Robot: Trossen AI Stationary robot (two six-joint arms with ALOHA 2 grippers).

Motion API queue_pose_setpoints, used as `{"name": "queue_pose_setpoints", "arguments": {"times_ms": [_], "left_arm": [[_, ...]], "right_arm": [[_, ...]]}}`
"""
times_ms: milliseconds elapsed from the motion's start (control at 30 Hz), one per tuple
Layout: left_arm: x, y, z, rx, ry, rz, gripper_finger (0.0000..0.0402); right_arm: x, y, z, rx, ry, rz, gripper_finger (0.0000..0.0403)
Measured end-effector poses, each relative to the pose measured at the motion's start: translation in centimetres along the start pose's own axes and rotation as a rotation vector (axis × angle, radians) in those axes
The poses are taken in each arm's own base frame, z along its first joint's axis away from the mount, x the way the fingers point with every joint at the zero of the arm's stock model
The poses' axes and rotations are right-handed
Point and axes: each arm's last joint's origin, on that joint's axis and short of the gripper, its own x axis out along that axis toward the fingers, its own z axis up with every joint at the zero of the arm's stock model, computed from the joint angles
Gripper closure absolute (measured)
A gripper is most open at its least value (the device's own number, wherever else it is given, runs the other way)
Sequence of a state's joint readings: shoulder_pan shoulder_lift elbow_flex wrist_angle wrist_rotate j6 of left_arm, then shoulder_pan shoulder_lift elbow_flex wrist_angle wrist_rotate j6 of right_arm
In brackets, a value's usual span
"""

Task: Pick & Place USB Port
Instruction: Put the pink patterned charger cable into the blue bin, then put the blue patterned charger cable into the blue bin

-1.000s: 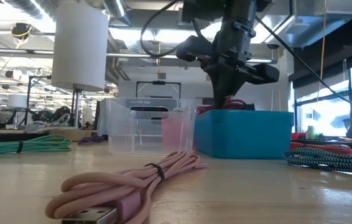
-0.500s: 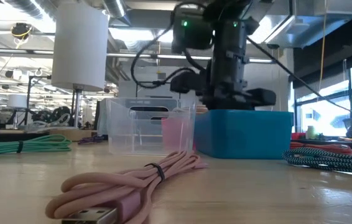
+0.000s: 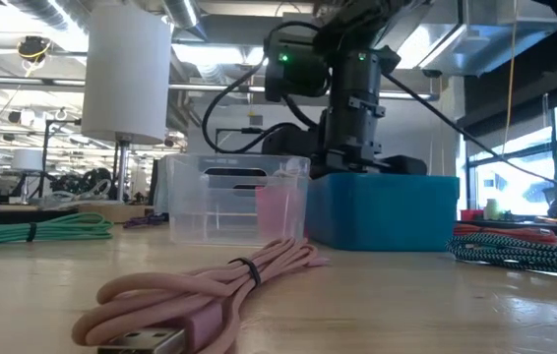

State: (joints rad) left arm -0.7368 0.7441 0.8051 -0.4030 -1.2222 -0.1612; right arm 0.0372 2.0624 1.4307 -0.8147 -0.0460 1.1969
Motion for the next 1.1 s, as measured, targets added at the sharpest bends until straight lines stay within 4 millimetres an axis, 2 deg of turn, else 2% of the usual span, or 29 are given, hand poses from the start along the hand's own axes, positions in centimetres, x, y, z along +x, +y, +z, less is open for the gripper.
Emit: {"name": "queue_pose_setpoints", "arguments": {"times_ms": [200,367,533,700,767,867,1000,1100], "left_arm": [[0.0,0.0,0.0,0.000,0.000,0.000,0.0258],[0.0,0.0,0.0,0.001,0.000,0.002,0.0258],[0.0,0.0,0.0,0.003,-0.001,0.013,0.0258],[0.0,0.0,0.0,0.005,-0.001,0.014,0.0258],[0.0,0.0,0.0,0.004,0.000,0.012,0.0258],[0.0,0.0,-0.1,-0.001,0.003,0.000,0.0258],[0.0,0.0,-0.1,0.005,0.005,-0.002,0.0258],[0.0,0.1,-0.1,0.005,0.006,0.005,0.0258]], "right_arm": [[-0.5,0.1,0.0,-0.010,-0.009,0.012,0.0254],[-2.5,0.9,-0.4,-0.052,-0.097,-0.045,0.0232],[-6.8,2.1,-1.4,-0.136,-0.180,-0.152,0.0230],[-11.8,1.3,-4.5,-0.214,-0.277,-0.426,0.0230],[-12.6,1.2,-5.5,-0.238,-0.316,-0.367,0.0229],[-14.1,-0.6,-6.5,-0.184,-0.290,-0.350,0.0232],[-13.4,-4.5,-7.7,-0.118,-0.230,-0.379,0.0242],[-13.0,-8.7,-8.7,-0.062,-0.131,-0.444,0.0249]]}}
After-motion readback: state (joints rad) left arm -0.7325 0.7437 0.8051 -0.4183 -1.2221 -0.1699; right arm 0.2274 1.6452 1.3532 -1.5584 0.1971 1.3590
